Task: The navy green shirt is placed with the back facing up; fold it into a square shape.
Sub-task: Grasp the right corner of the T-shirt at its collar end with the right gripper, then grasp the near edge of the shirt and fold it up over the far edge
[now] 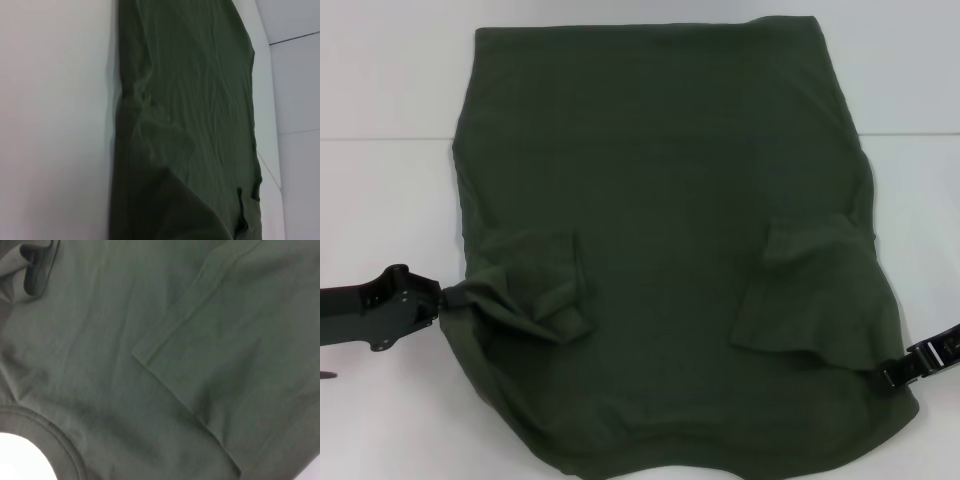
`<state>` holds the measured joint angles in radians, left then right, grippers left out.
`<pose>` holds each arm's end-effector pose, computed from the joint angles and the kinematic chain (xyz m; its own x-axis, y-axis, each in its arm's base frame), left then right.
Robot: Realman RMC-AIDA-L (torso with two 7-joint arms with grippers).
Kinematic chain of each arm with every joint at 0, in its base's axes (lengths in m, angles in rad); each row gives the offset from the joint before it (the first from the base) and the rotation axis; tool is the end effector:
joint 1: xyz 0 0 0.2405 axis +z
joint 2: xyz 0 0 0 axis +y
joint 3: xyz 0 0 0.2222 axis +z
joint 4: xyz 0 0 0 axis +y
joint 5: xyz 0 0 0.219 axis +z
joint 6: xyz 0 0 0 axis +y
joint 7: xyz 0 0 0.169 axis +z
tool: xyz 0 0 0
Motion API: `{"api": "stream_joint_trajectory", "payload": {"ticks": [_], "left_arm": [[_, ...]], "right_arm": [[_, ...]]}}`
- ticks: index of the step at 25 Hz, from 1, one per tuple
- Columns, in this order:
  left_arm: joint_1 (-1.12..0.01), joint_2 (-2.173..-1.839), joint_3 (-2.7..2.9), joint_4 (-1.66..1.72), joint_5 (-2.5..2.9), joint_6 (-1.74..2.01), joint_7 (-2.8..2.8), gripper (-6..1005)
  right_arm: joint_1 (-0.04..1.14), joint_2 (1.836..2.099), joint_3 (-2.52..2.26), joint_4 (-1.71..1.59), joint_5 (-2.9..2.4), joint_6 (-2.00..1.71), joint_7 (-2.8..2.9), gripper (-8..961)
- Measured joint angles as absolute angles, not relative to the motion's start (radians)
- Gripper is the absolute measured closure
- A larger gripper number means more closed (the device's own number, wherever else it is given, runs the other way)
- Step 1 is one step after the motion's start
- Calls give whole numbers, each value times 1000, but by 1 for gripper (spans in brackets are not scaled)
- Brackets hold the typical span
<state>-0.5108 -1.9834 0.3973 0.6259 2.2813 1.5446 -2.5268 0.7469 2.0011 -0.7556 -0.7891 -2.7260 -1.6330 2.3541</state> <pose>-0.3043 0.3244 0.0426 -0.2193 0.8778 0.4260 0.9569 0.1083 0.2695 0.2617 0.3465 0.0244 0.4182 -0.9024 0.1039 -0.8621 -0.4304 -0.2676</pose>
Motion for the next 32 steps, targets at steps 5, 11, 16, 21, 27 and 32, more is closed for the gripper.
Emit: {"api": "stream_joint_trajectory", "payload": {"ticks": [5, 11, 16, 21, 27, 32], "left_arm": [[-511, -1983, 397, 626, 2280, 1547, -2525, 1001], [-511, -1982, 397, 626, 2279, 1554, -2516, 1000], [-509, -1973, 407, 633, 2276, 1613, -2501, 1001], [-475, -1971, 422, 729, 2307, 1706, -2501, 1001], [-452, -1966, 422, 787, 2373, 1781, -2488, 1000], [-427, -1965, 419, 809, 2423, 1836, -2464, 1001]], "right_arm": [[748, 2001, -758, -790, -2728, -1631, 2360, 437], [749, 1996, -752, -790, -2727, -1632, 2368, 752], [748, 1988, -749, -790, -2724, -1656, 2365, 909], [742, 1974, -730, -795, -2717, -1708, 2358, 918], [730, 1950, -711, -804, -2696, -1772, 2348, 917], [724, 1946, -701, -804, -2695, -1824, 2327, 917]]}}
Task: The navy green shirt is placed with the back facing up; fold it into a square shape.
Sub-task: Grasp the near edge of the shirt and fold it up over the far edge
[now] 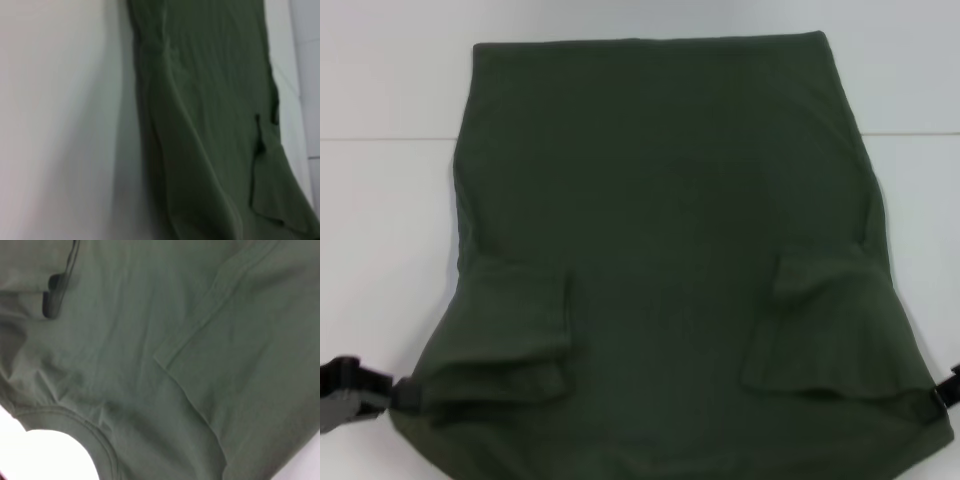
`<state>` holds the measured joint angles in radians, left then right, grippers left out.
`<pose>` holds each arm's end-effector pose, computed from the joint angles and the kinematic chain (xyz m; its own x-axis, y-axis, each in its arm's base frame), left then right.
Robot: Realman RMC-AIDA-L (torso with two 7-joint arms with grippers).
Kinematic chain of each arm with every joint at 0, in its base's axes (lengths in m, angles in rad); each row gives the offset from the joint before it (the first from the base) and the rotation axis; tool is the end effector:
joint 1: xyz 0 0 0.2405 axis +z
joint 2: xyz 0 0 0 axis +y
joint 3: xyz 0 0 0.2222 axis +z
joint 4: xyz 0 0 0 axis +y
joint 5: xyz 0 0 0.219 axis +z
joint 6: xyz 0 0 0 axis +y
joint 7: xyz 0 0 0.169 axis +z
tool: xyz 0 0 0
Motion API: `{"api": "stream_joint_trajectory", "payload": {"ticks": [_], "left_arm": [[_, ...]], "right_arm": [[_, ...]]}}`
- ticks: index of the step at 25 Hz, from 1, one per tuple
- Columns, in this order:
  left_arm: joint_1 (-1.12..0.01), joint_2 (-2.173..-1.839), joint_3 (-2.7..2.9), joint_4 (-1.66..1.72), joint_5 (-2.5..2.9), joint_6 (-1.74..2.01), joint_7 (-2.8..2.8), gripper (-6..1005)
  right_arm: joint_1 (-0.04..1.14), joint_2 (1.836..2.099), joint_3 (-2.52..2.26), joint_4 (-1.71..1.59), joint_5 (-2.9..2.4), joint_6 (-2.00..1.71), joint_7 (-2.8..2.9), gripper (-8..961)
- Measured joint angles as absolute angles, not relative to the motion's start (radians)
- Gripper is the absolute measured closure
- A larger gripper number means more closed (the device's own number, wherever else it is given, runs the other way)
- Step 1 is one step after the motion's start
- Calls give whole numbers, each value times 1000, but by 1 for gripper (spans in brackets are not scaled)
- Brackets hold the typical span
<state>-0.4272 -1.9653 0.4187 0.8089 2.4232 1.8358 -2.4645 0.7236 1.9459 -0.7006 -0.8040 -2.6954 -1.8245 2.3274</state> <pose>-0.3131 0.2689 0.0694 -0.0727 0.9643 0.2545 0.9867 0.0323 0.1593 0.2609 0.3238 0.0505 0.3846 -0.9114 0.1467 -0.9006 -0.4053 -0.1568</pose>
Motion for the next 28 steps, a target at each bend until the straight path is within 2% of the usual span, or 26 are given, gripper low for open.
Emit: {"api": "stream_joint_trajectory", "payload": {"ticks": [7, 11, 20, 28], "left_arm": [[-371, -1966, 412, 857, 2436, 1879, -2464, 1000], [-390, -1960, 409, 860, 2425, 1896, -2462, 1000], [-587, -1924, 379, 792, 2404, 1820, -2561, 999], [-774, -1875, 452, 649, 2409, 1525, -2645, 1000]], "right_arm": [[698, 1945, -699, -801, -2694, -1875, 2312, 917], [688, 1940, -666, -800, -2656, -1883, 2301, 917], [697, 1913, -545, -803, -2379, -1844, 2362, 917], [742, 1895, -544, -790, -2339, -1514, 2431, 917]]}}
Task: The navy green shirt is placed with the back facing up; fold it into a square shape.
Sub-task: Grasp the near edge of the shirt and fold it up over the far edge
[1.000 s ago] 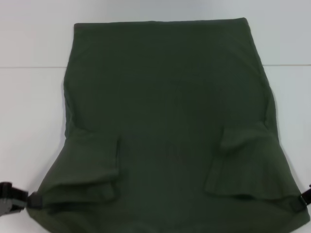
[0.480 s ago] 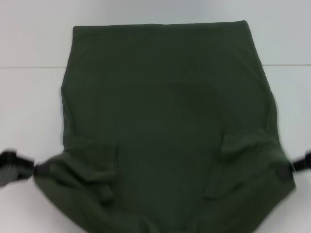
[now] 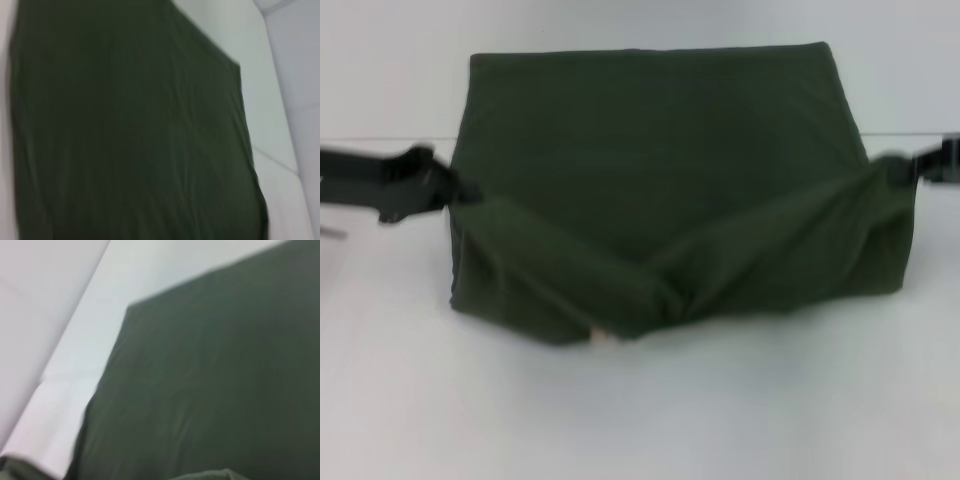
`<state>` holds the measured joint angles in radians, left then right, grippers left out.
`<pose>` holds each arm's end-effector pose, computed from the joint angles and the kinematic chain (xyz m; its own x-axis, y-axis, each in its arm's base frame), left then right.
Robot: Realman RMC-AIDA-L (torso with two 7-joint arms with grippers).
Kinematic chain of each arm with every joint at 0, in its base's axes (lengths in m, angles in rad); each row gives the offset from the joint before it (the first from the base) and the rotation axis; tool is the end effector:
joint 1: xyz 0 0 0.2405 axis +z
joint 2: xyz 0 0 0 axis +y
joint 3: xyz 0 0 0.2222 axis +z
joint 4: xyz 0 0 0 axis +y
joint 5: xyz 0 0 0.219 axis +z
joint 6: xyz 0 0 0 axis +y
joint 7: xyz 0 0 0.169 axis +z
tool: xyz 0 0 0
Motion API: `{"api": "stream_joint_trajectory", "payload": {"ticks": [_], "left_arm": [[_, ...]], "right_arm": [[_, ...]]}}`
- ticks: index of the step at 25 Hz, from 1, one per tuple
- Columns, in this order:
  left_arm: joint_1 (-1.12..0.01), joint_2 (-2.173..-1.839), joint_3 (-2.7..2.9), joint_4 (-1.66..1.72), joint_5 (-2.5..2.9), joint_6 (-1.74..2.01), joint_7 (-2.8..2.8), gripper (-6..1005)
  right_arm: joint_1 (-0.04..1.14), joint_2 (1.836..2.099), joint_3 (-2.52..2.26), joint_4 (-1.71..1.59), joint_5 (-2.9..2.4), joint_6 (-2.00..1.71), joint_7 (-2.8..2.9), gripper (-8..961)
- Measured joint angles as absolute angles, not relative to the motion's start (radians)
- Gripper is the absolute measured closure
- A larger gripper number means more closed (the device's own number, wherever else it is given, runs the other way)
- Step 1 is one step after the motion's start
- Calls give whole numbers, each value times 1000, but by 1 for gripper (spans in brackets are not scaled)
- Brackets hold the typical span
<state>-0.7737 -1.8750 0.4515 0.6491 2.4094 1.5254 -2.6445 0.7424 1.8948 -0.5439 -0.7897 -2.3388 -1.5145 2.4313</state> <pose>-0.2410 0.4000 0.0819 -0.0061 0.9116 0.4110 0.9961 -0.0306 0.0826 0.2289 0.4070 0.0972 0.3032 -0.8363 -0.4567 -0.9508 -0.2977 -0.0860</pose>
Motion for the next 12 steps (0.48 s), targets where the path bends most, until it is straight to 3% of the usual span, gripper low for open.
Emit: {"api": "stream_joint_trajectory", "payload": {"ticks": [5, 12], "left_arm": [[-837, -1886, 545, 602, 2413, 1289, -2687, 999], [-850, -1932, 759, 591, 2446, 1068, -2730, 1000]], "right_arm": [[786, 1911, -579, -737, -2336, -1224, 2431, 917], [834, 1946, -819, -552, -2348, -843, 2431, 917]]}}
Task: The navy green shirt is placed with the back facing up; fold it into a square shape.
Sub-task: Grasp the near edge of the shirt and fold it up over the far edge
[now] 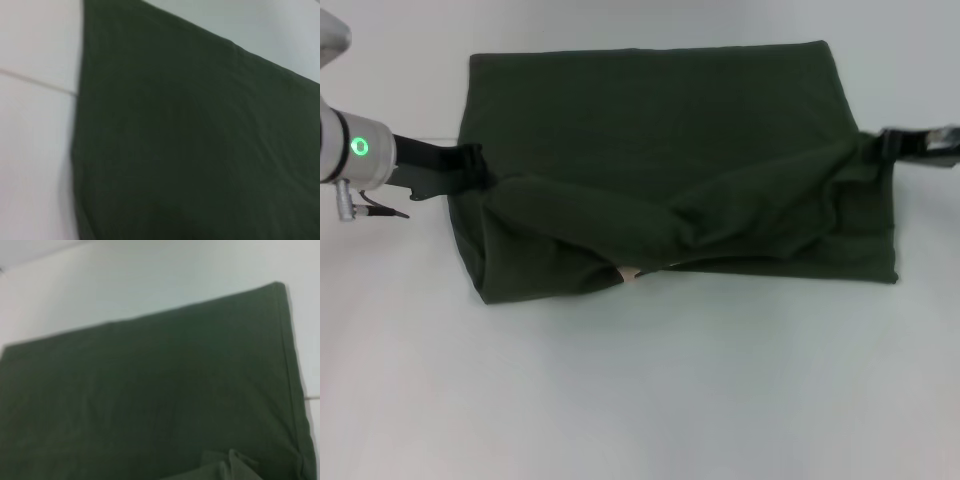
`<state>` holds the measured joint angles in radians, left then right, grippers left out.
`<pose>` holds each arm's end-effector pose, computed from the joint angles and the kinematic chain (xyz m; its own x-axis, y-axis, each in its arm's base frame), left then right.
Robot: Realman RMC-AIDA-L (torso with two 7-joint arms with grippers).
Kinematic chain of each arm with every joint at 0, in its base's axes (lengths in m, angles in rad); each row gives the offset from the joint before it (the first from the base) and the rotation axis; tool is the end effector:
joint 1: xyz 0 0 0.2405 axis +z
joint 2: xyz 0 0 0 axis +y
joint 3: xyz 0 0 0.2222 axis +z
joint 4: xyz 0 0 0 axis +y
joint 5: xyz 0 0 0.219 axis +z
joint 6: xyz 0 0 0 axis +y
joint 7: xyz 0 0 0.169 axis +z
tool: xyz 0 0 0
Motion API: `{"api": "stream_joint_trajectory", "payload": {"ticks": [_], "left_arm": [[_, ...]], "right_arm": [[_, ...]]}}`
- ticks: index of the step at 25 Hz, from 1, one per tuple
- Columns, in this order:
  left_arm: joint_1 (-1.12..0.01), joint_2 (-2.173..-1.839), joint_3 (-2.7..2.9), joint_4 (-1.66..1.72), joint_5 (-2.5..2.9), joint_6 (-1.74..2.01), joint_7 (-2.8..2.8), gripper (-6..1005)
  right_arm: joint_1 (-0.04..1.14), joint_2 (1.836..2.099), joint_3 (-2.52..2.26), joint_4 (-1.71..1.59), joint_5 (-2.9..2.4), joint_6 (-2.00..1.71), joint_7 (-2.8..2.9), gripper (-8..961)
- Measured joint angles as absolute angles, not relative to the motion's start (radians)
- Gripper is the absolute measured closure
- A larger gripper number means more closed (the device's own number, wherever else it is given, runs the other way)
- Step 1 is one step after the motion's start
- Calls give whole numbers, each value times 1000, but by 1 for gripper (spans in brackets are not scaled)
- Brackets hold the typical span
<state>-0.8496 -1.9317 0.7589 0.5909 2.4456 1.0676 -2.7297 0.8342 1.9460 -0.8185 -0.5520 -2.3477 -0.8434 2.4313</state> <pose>-0.2382 0.4513 0.0400 0.1375 0.8516 0.5059 0.9734 -0.0217 -0.2281 0.2458 0.4696 0.0401 0.4042 -0.7338 -0.5461 -0.8934 -0.1885 -0.4079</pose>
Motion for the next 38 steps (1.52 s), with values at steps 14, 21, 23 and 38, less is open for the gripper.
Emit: {"api": "stream_joint_trajectory", "payload": {"ticks": [14, 21, 23, 38], "left_arm": [[-812, -1966, 787, 846, 2497, 994, -2848, 1000], [-886, -1973, 827, 743, 2582, 914, -2798, 1000], [-891, -1989, 849, 738, 2591, 877, -2785, 999], [-881, -2046, 869, 789, 2620, 765, -2810, 1000]], "right_arm": [[848, 1968, -829, -626, -2340, -737, 2439, 918], [893, 1979, -866, -620, -2373, -648, 2430, 918], [906, 1985, -886, -607, -2396, -600, 2431, 918], [956, 2029, -968, -575, -2442, -469, 2428, 918]]}}
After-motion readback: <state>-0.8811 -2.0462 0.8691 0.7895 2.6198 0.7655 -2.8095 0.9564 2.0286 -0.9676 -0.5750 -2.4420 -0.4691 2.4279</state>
